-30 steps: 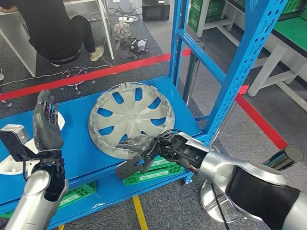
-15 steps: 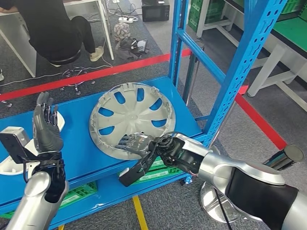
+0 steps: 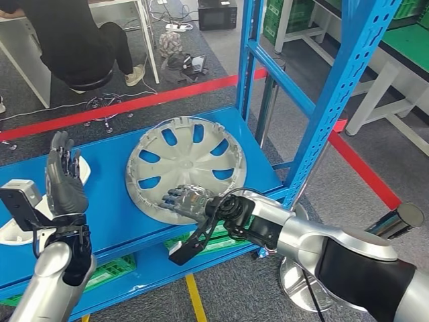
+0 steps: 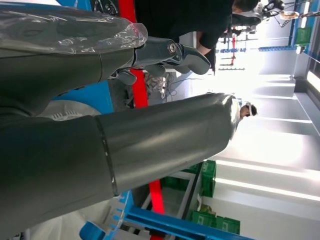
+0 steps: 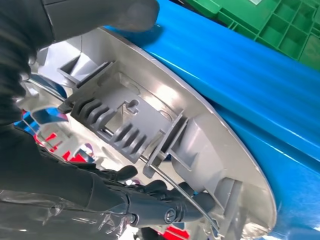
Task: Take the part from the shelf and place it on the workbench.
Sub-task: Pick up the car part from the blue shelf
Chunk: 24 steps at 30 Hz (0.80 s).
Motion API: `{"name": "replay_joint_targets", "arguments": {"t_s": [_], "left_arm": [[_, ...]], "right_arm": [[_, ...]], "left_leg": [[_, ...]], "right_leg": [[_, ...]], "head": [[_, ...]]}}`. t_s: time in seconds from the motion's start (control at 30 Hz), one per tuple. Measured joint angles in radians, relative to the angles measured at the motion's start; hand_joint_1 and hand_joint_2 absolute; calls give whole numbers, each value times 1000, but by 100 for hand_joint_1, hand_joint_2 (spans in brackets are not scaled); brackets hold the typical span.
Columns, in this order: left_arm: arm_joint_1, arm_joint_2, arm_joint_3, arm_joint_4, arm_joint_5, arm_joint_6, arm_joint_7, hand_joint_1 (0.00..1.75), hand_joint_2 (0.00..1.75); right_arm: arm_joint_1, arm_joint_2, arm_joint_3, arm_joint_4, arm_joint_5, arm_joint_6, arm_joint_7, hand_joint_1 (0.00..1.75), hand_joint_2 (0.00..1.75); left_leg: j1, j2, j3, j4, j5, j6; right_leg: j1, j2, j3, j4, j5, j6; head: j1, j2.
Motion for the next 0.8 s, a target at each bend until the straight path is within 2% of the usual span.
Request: {"name": "replay_joint_targets", "arguments": {"t_s": [0.03,0.17,0.43,0.8], "left_arm": [[1,1,0,0,-1,0,0,0,0],[5,3,1,0,-3,2,2,0,0],[15,4,4,-2,-16,10,7,0,0],[20,7,16,-10,-31,9,7,0,0]], "right_arm": [[2,0,0,-8,5,2,-1,175,175],[18,0,2,-63,0,36,2,175,175],[47,0,-4,-202,-100,112,32,175,175],[54,4,-19,-352,-173,113,42,175,175]], "left_leg": [[0,0,0,0,0,0],[0,0,0,0,0,0],[0,-1,-3,0,0,-1],[0,-2,-4,0,0,-1]], "right_leg": [[0,0,0,0,0,0],[0,1,0,0,0,0],[0,-1,-2,0,-1,-1],[1,-2,-3,0,-1,-1]], "head": [[0,0],[0,0],[0,0],[0,0]]}}
